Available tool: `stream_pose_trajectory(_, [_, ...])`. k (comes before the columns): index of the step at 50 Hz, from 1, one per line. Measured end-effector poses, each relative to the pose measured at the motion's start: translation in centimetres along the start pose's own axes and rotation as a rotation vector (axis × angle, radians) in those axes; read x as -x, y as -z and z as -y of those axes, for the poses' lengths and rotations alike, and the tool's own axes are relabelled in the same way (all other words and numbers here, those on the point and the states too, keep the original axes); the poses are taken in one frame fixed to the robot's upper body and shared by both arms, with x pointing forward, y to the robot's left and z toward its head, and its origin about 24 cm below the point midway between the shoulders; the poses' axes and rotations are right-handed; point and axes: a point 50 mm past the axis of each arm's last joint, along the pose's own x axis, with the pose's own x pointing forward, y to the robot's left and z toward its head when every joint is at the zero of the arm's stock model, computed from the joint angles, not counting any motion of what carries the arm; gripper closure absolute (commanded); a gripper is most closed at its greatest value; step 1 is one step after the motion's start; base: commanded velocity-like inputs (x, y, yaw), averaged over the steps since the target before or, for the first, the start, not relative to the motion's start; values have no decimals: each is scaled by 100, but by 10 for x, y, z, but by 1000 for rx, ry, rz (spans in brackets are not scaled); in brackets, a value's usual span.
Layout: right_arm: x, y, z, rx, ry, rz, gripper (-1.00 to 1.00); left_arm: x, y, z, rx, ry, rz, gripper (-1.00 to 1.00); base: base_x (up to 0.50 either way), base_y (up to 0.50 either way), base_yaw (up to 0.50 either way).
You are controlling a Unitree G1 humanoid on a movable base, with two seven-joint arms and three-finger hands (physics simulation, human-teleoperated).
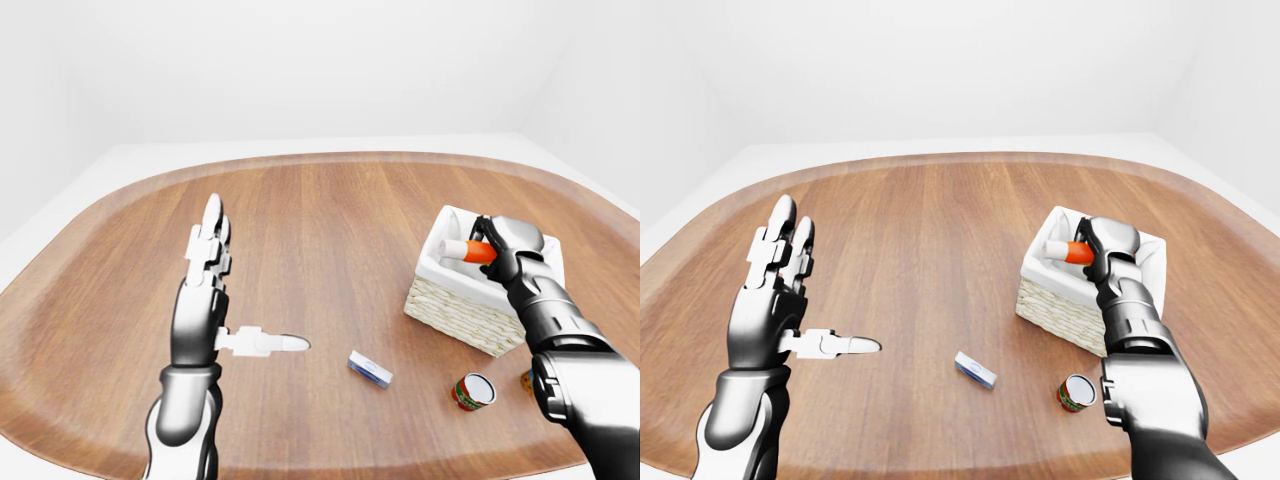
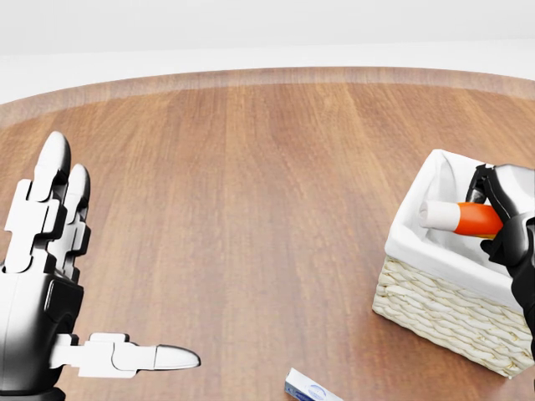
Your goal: Pick up the ketchup, and put it in the basket.
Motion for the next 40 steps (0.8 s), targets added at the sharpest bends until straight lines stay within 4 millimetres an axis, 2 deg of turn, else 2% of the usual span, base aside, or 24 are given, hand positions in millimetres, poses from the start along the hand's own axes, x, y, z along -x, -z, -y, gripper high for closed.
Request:
stream_pose_trajectory(11, [0, 0, 1, 2, 5, 1, 100, 1, -1, 0, -1, 0, 1, -100, 0, 0, 0])
stream_pose_trajectory(12, [0, 0, 1, 2, 6, 1, 6, 1, -1, 0, -1, 0, 1, -100, 0, 0, 0])
stream_pose_trajectory(13, [0, 0, 1, 7, 9, 2, -100, 1, -1, 0, -1, 0, 1, -100, 0, 0, 0])
stream_pose_trajectory(27, [-4, -2, 20, 15, 108, 17, -100, 1, 0, 1, -3, 3, -1, -100, 0, 0, 0])
stream_pose_trajectory(40, [-5, -4, 26, 22, 143, 26, -100, 0, 0, 1, -2, 4, -3, -100, 0, 0, 0])
